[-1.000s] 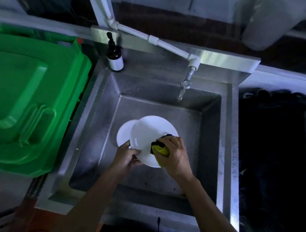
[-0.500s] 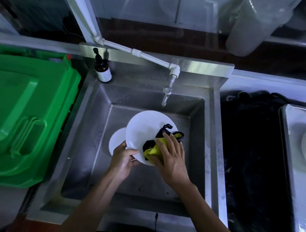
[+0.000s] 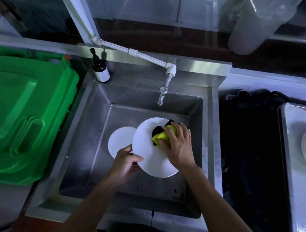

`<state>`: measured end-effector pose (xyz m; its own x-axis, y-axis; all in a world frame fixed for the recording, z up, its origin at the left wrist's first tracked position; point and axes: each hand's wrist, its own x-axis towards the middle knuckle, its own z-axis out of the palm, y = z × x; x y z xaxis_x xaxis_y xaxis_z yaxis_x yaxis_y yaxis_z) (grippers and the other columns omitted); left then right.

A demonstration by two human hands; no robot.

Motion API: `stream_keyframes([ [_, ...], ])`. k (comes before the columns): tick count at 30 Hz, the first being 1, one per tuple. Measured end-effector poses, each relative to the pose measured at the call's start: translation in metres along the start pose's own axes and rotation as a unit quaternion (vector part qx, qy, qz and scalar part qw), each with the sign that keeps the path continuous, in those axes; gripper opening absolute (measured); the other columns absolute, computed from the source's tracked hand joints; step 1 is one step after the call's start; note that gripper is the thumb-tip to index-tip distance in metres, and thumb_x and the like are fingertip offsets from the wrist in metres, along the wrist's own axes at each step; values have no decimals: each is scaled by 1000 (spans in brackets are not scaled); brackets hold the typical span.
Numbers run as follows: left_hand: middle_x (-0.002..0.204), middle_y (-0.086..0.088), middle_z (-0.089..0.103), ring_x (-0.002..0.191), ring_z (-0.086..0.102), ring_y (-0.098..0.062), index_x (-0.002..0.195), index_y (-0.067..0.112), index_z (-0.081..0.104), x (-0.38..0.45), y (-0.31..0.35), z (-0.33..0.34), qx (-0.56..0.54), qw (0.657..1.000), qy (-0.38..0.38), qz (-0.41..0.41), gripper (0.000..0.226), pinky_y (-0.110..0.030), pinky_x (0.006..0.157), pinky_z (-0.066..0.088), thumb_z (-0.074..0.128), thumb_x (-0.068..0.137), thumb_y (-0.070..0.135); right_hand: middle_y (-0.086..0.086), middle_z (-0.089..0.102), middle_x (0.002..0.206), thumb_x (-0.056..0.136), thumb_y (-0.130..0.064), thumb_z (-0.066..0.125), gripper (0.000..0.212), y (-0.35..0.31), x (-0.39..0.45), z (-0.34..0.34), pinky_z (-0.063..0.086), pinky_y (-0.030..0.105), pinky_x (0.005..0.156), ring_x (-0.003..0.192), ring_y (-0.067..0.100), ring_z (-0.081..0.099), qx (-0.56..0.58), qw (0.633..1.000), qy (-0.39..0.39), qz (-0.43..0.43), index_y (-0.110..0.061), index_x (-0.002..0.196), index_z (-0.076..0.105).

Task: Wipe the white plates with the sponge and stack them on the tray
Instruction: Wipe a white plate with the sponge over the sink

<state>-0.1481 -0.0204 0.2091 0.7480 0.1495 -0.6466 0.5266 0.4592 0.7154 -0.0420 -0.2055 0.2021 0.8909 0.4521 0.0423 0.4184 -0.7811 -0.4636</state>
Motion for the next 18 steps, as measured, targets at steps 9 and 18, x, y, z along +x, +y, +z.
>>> stream_keyframes([
  [9, 110, -17, 74, 97, 72, -39, 112, 19, 76, -6, -3, 2, 41, 999, -10, 2, 49, -45, 72, 59, 73, 65, 4, 9, 47, 141, 96, -48, 53, 45, -21, 17, 0, 27, 62, 110, 131, 37, 38, 9, 997, -9, -72, -24, 133, 55],
  [18, 107, -21, 72, 99, 72, -38, 110, 13, 74, -9, -1, -5, 38, 999, -16, 17, 41, -46, 74, 59, 70, 72, -3, 8, 44, 144, 96, -49, 51, 47, -43, -7, 6, 31, 54, 111, 136, 34, 35, 35, 985, -42, -163, -28, 138, 51],
])
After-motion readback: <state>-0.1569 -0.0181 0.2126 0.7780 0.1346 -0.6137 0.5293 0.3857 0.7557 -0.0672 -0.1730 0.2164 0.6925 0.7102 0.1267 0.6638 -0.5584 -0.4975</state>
